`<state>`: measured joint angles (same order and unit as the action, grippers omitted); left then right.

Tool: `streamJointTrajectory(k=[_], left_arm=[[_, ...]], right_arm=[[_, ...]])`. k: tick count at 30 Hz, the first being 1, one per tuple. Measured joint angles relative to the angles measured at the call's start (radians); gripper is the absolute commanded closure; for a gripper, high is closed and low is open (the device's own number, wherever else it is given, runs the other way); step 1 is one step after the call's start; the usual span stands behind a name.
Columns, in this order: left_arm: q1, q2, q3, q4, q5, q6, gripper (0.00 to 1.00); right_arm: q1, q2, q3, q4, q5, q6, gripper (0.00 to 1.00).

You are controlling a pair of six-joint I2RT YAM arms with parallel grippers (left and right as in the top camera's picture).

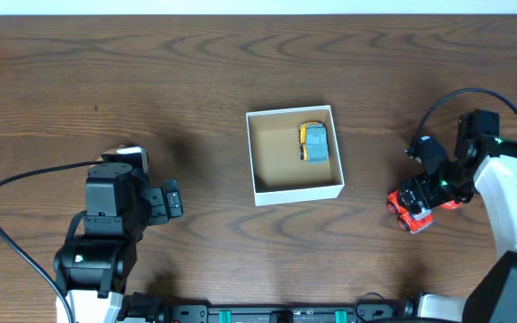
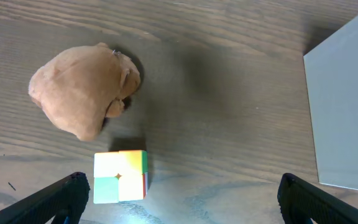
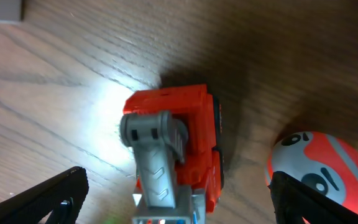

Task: Pack container
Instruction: 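Grasp the red toy truck with the right gripper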

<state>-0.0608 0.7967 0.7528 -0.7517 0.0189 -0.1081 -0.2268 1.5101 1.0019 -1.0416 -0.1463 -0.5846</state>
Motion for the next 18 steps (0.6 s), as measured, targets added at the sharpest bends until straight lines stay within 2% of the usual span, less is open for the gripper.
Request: streamJointTrajectory(k=[7, 18], left_arm=[[0.000, 0.000, 0.000, 0.000, 0.000, 0.000, 0.02], [0.000, 0.000, 0.000, 0.000, 0.000, 0.000, 0.02]], right_arm=[[0.025, 0.048, 0.000, 0.000, 0.054, -0.004, 0.11], [0.027, 0.084, -0.015, 0.016, 0.092, -0.004, 0.10]])
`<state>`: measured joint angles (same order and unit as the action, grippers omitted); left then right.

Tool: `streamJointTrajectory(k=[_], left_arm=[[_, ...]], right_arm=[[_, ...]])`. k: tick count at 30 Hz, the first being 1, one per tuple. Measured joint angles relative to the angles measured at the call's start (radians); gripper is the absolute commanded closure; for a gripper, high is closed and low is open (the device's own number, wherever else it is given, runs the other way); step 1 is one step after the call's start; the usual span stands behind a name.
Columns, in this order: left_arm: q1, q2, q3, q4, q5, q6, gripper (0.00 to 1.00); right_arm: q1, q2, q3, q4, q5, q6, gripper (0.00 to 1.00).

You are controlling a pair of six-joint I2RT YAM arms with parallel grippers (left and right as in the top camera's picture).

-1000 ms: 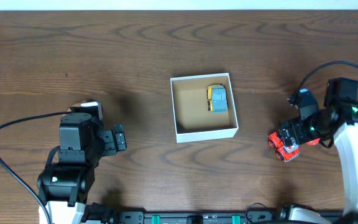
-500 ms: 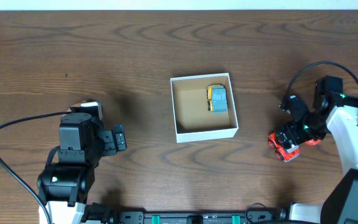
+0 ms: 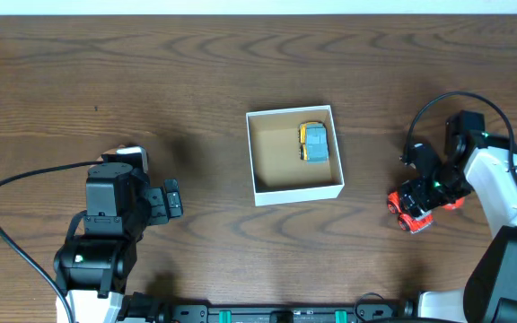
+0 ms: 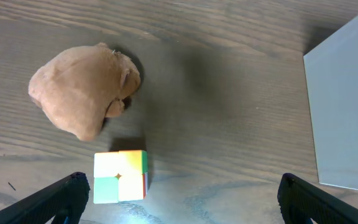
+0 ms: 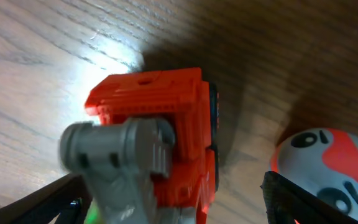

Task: Pack container
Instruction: 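Grasp the red toy truck with the right gripper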

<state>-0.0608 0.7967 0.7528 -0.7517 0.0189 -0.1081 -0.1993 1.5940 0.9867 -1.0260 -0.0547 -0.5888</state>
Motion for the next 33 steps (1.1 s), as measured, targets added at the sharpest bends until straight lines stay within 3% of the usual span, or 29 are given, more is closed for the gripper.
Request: streamJointTrajectory(k=[6, 13, 18, 22, 28, 30, 33], left_arm=[[0.000, 0.000, 0.000, 0.000, 0.000, 0.000, 0.02], [0.000, 0.000, 0.000, 0.000, 0.000, 0.000, 0.02], [0.000, 0.000, 0.000, 0.000, 0.000, 0.000, 0.02], [0.000, 0.000, 0.000, 0.000, 0.000, 0.000, 0.02], [0.000, 0.000, 0.000, 0.000, 0.000, 0.000, 0.02], [0.000, 0.000, 0.000, 0.000, 0.000, 0.000, 0.02], [0.000, 0.000, 0.000, 0.000, 0.000, 0.000, 0.02]], right_arm=[[0.004, 0.003, -0.058, 0.032, 0.004, 0.001, 0.16], [0.021, 0.003, -0.078, 0.059, 0.007, 0.004, 0.39], [0.028, 0.002, -0.078, 0.068, 0.006, 0.016, 0.40], [0.028, 0.002, -0.077, 0.070, 0.006, 0.023, 0.49], [0.028, 0.000, -0.077, 0.087, 0.001, 0.040, 0.81], [0.028, 0.000, -0.074, 0.090, 0.000, 0.041, 0.96], [0.029, 0.000, -0.065, 0.103, 0.000, 0.063, 0.99]])
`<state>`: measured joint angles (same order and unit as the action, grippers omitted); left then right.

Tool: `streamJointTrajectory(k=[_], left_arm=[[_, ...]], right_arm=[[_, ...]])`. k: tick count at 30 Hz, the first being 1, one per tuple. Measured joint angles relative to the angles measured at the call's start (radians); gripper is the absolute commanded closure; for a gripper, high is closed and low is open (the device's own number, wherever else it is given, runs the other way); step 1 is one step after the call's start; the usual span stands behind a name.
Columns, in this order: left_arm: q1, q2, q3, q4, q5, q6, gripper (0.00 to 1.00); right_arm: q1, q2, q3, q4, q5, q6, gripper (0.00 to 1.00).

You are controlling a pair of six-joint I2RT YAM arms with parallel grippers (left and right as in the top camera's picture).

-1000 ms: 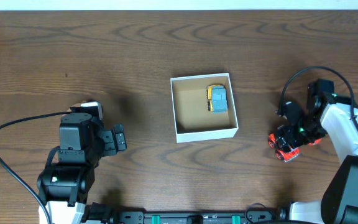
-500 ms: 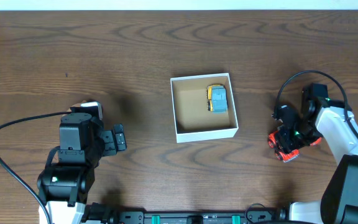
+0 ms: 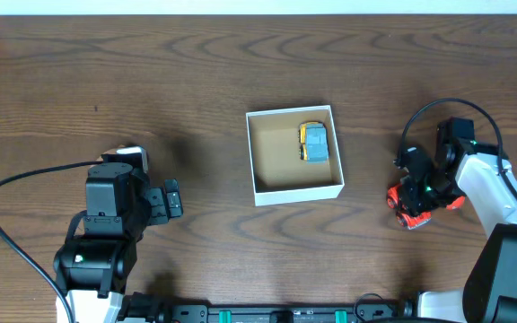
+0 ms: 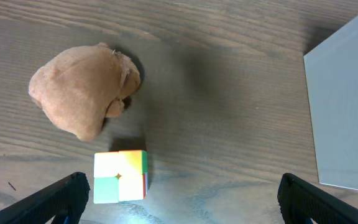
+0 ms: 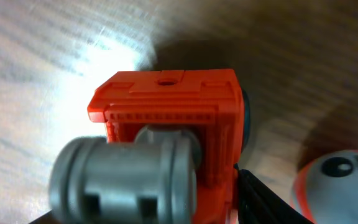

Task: Pack container
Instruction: 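Grasp the red toy truck with the right gripper, then carry the red truck with the right gripper over the box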

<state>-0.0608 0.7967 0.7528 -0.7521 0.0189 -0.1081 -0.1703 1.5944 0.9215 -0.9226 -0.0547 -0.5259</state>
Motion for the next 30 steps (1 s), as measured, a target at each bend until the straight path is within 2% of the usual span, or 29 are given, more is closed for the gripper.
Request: streamJointTrajectory(k=[9, 16, 23, 30], left_arm=[[0.000, 0.000, 0.000, 0.000, 0.000, 0.000, 0.02], [0.000, 0.000, 0.000, 0.000, 0.000, 0.000, 0.02], [0.000, 0.000, 0.000, 0.000, 0.000, 0.000, 0.02], [0.000, 0.000, 0.000, 0.000, 0.000, 0.000, 0.02]], right_arm=[[0.017, 0.002, 0.162, -0.052, 0.006, 0.137, 0.99], [0.134, -0.018, 0.340, -0.123, 0.010, 0.329, 0.99], [0.336, -0.068, 0.504, -0.113, 0.074, 0.485, 0.99], [0.632, -0.095, 0.579, -0.008, 0.192, 0.676, 0.99]])
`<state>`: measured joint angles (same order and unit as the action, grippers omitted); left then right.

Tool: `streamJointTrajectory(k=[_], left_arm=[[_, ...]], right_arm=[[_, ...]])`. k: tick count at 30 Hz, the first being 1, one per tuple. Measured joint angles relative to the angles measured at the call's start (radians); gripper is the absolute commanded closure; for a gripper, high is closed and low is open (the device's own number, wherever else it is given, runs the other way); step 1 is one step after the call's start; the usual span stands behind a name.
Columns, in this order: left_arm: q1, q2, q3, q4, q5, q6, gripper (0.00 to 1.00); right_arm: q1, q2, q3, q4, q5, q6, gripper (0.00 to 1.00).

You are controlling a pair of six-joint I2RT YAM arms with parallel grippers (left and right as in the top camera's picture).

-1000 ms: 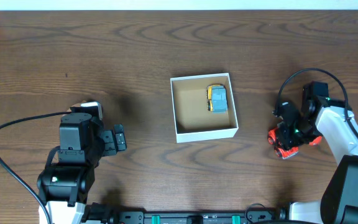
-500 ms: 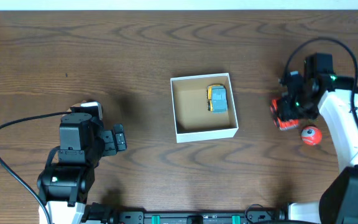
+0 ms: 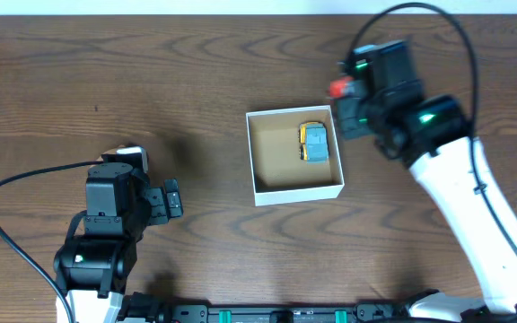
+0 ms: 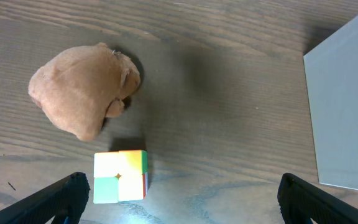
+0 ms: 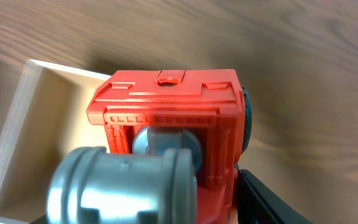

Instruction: Pack container

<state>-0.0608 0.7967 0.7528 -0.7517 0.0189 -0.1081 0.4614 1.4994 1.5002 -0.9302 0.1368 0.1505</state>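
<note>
The white cardboard box [image 3: 255, 152] stands mid-table with a yellow-and-blue toy car [image 3: 313, 143] inside. My right gripper [image 3: 344, 90] hangs above the box's far right corner, shut on a red toy truck [image 5: 169, 118] with a grey cylinder; the box's tan inside [image 5: 36, 143] shows below-left of it. My left gripper [image 4: 182, 208] is open and low over the table at the left, its fingers [image 4: 67, 190] wide apart. Ahead of it lie a brown plush toy [image 4: 82, 90] and a small coloured cube [image 4: 120, 176], neither touched. The box wall [image 4: 347, 106] is at its right.
The left arm's body [image 3: 106, 215] and its black cable [image 3: 7, 193] fill the near left. The right arm [image 3: 465, 197] stretches from the near right edge over the table's right side, with its cable arching above.
My right gripper, which was shut on the red truck on the table at the right, now holds it in the air above the box's far right corner. The left arm has not moved.
My right gripper was open above the red truck, which stood beside a red-and-white ball at the right. Then it was lower around the truck, then shut on it on the table. Now the truck is held over the box's corner. The left gripper stayed open throughout.
</note>
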Motion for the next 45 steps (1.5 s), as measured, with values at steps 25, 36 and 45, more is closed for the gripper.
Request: streamJointTrajectory(k=[25, 36, 45], left_arm=[[0.000, 0.000, 0.000, -0.003, 0.000, 0.000, 0.02], [0.000, 0.000, 0.000, -0.004, 0.000, 0.000, 0.02], [0.000, 0.000, 0.000, -0.005, 0.000, 0.000, 0.02]], right_arm=[[0.208, 0.368, 0.002, 0.030, 0.043, 0.416, 0.99], [0.208, 0.450, 0.002, 0.049, 0.016, 0.423, 0.91], [0.208, 0.460, 0.002, 0.069, 0.013, 0.423, 0.67]])
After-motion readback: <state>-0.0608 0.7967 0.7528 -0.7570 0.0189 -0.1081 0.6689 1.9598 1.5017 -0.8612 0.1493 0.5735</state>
